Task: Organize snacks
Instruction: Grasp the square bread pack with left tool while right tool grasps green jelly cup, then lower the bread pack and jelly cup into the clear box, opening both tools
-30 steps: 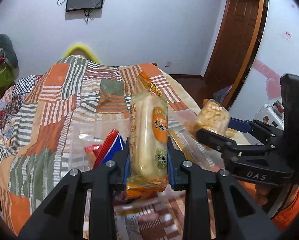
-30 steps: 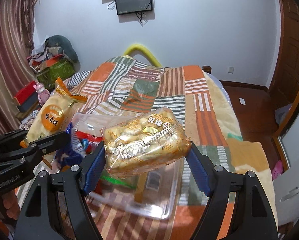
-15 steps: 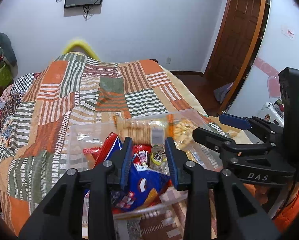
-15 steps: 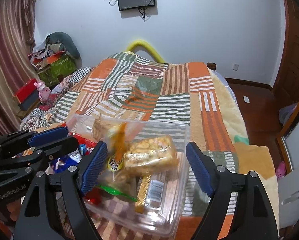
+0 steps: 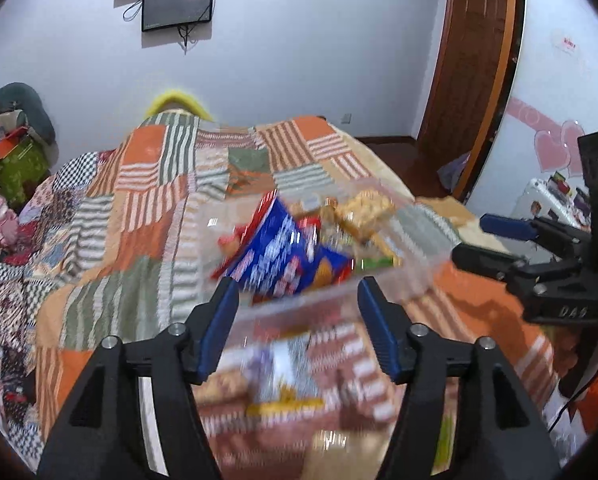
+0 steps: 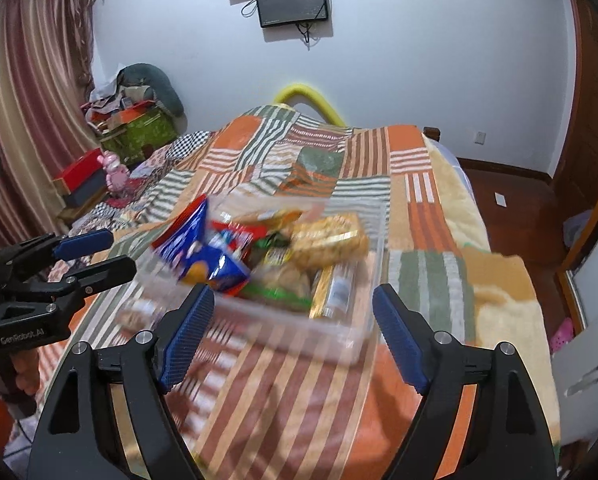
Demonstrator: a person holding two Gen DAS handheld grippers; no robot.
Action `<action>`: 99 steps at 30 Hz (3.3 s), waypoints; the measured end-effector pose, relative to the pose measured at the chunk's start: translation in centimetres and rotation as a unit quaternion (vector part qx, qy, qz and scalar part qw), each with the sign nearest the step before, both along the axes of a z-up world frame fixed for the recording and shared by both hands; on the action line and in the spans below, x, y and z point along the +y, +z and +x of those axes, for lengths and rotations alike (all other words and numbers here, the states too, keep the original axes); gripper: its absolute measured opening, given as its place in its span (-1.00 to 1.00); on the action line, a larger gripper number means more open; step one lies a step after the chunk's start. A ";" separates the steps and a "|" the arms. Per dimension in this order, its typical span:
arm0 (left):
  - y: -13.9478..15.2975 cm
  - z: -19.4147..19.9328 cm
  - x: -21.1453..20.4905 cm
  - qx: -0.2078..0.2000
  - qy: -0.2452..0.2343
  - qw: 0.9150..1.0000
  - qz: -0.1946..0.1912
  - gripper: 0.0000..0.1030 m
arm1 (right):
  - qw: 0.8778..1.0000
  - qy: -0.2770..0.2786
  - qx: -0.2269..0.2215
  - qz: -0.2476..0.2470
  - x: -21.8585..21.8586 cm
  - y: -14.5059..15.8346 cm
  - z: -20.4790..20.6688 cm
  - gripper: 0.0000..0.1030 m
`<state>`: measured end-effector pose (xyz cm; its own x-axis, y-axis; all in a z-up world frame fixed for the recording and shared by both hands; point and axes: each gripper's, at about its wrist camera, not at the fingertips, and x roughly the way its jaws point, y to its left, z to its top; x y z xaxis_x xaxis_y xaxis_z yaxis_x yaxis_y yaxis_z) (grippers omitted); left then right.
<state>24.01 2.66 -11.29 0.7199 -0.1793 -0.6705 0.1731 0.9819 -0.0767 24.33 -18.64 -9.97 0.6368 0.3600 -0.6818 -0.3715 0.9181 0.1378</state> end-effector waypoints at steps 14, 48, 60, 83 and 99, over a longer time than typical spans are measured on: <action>-3.2 -8.5 2.2 0.060 0.021 0.998 -0.021 0.43 | 0.996 0.017 0.081 0.022 1.3 -4.2 -7.4 0.57; -8.8 -7.0 -3.1 0.103 -0.034 0.994 -0.020 0.62 | 0.995 0.020 0.101 0.003 0.2 -6.5 -8.5 0.06; -8.9 -6.4 -3.8 0.084 -0.035 0.996 -0.015 0.57 | 0.995 0.007 0.096 0.009 -0.8 -5.8 -8.1 0.06; -0.3 -1.0 -4.5 -0.021 -0.022 0.998 -0.048 0.54 | 1.000 -0.020 0.003 0.011 -1.8 -0.1 -3.0 0.06; 0.0 7.6 -5.0 -0.027 -0.008 0.998 -0.053 0.54 | 1.000 -0.029 0.002 0.000 -1.3 -0.6 3.1 0.06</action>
<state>31.57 -2.38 -11.30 0.7511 -0.2598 -0.6070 0.1960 0.9656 -0.1708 27.40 -19.89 -10.60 0.6548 0.3220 -0.6838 -0.3165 0.9384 0.1387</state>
